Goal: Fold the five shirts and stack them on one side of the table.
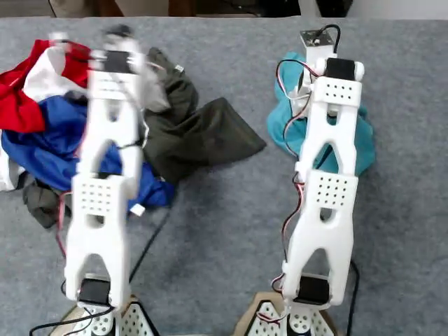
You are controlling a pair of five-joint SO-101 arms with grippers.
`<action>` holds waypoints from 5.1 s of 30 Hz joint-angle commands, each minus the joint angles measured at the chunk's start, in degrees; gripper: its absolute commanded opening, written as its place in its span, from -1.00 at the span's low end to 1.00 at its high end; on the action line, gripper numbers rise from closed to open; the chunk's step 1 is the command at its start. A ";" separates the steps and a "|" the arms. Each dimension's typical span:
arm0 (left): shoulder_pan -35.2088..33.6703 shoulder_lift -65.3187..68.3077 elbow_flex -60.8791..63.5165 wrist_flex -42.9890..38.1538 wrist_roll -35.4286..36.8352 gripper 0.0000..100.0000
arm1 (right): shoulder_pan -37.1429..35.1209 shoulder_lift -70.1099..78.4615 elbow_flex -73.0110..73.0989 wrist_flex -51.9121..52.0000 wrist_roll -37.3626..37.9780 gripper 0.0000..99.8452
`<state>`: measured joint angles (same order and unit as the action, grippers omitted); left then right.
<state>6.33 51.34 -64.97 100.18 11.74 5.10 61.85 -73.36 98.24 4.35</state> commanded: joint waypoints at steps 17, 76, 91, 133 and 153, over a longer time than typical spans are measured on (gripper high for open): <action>-6.68 10.95 -0.53 -1.58 0.53 -0.96 | -0.22 -0.31 -7.52 1.32 0.53 -0.99; -39.56 -14.20 -6.68 0.79 -7.47 -0.51 | -6.11 -4.79 -1.98 3.43 0.44 -0.33; -28.92 -17.63 30.51 -15.91 1.41 -0.51 | -5.76 0.57 -14.20 3.78 0.26 -0.97; -53.80 1.01 -27.16 0.70 16.00 -0.48 | -28.97 -42.59 -20.26 3.87 0.62 -0.97; -32.00 -24.75 10.99 0.79 -5.63 -0.56 | -8.04 -41.89 20.09 3.16 2.02 -0.97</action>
<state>-30.68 34.46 -66.99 100.18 7.16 -6.86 21.85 -58.33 101.05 4.70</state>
